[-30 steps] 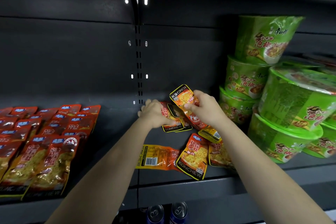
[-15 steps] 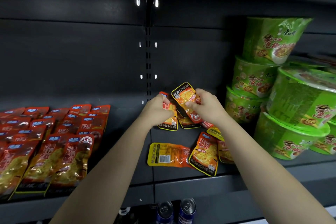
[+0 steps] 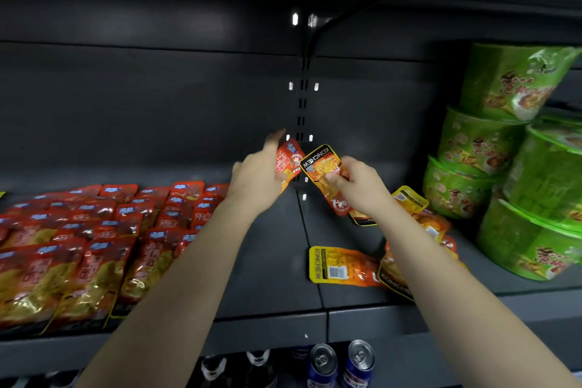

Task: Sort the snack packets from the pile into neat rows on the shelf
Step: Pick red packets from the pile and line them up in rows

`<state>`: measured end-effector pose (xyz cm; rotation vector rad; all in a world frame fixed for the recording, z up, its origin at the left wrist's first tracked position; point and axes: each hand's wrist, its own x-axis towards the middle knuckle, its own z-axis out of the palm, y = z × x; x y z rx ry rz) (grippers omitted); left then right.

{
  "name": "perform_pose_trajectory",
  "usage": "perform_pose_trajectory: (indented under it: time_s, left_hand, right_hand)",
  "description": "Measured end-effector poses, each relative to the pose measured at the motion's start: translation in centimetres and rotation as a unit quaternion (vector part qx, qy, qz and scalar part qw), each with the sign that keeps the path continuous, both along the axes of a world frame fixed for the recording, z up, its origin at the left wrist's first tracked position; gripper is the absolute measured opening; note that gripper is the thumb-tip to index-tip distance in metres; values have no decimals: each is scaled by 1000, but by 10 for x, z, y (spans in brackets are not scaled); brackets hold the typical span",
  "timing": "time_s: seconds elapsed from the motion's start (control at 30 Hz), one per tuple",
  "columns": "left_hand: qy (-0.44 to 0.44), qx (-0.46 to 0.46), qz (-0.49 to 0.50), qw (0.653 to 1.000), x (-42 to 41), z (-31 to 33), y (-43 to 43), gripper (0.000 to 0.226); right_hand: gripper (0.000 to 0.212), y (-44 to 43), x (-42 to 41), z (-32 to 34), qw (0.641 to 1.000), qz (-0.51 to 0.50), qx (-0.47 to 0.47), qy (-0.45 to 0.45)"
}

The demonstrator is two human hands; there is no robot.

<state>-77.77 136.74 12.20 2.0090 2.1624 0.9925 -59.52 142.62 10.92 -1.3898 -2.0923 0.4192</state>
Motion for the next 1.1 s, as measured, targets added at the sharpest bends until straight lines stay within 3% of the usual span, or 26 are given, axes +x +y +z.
perform_pose_trajectory:
  time_s: [0.13,0.27,0.63,0.87,1.1]
  left_hand:
    - [67,4,51,996,-26,4,-5,50]
    - [117,17,94,989,-50,5,-10,47]
    - [126,2,141,982,-97,4,-20,37]
    - [132,-9,128,983,-106,0,-23,44]
    - [111,-15,118,987,-110,-3,-25,43]
  right_hand:
    - [23,-6,-23,1,1000,8,-13,24]
    - [15,-9,-45,2,998,16,-34,56]
    - [20,-6,-103,-11,972,11,-144,183]
    - [21,2,-126,-27,961,7,-227,157]
    - [21,-1,-139,-36,984,-17,-173,50]
